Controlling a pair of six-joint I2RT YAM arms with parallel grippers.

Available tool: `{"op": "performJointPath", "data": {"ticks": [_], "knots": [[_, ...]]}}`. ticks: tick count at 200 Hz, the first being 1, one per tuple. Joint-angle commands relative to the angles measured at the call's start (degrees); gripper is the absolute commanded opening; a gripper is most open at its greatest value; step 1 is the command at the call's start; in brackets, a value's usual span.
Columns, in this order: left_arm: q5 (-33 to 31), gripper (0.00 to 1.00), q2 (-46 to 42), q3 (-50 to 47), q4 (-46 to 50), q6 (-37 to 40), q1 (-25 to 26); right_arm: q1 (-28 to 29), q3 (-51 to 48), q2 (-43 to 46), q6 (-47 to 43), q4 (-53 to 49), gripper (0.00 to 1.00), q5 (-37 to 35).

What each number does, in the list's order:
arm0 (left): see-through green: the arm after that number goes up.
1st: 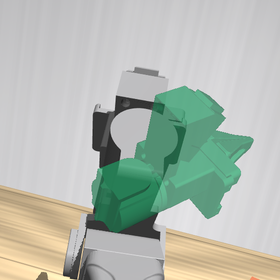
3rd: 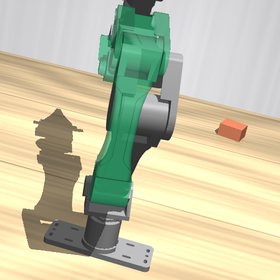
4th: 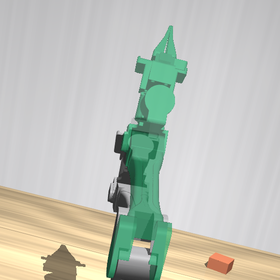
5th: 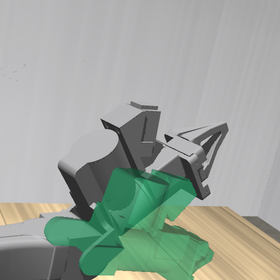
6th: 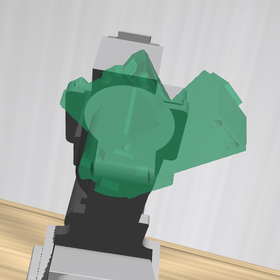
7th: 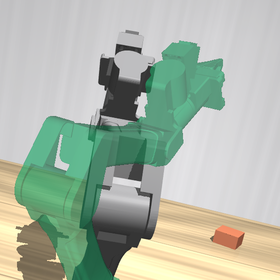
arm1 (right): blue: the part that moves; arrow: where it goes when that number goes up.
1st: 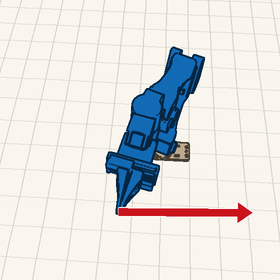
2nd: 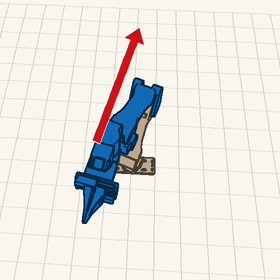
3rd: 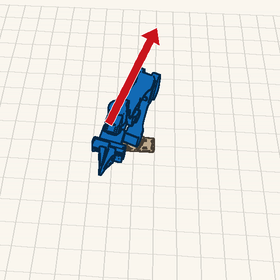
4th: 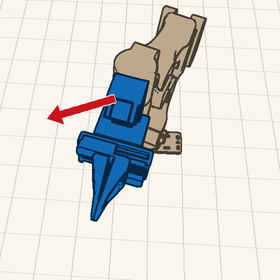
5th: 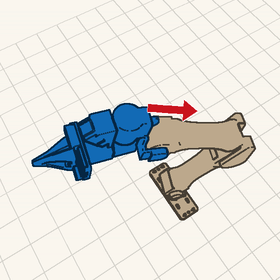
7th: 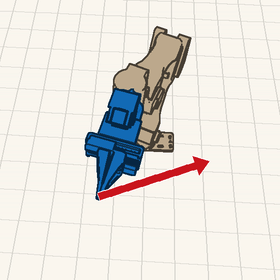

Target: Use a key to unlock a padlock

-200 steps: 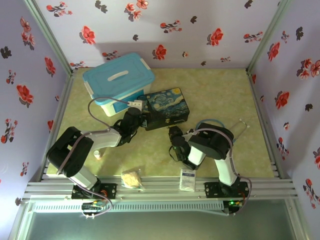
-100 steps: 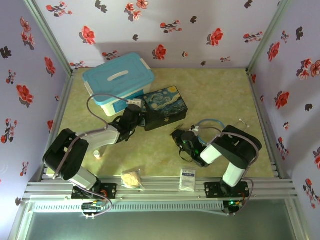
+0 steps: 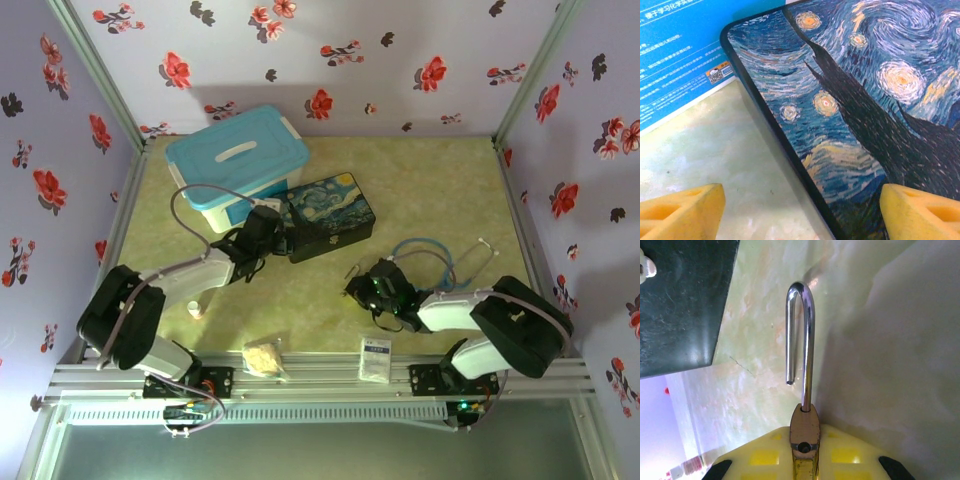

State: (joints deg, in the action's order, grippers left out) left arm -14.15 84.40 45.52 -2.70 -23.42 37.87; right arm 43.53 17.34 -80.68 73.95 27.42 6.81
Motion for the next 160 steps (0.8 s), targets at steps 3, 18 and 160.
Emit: {"op": "performJointPath", "data": {"ticks": [3, 18, 160], "knots": [[0.7, 0.85, -3.9, 1.2, 3.9, 0.0, 0.4, -2.1, -0.5, -0.9, -3.5, -8.6, 0.15, 6.0], [0.8, 0.87, -5.5, 1.6, 5.8, -0.2, 0.8, -2.8, 0.0, -0.8, -5.2, -10.7, 0.18, 6.5], [5.9, 1.00, -16.5, -9.4, -1.1, -9.0, 4.5, -8.6, 16.5, -2.6, -28.7, -27.4, 0.45, 4.9]]}}
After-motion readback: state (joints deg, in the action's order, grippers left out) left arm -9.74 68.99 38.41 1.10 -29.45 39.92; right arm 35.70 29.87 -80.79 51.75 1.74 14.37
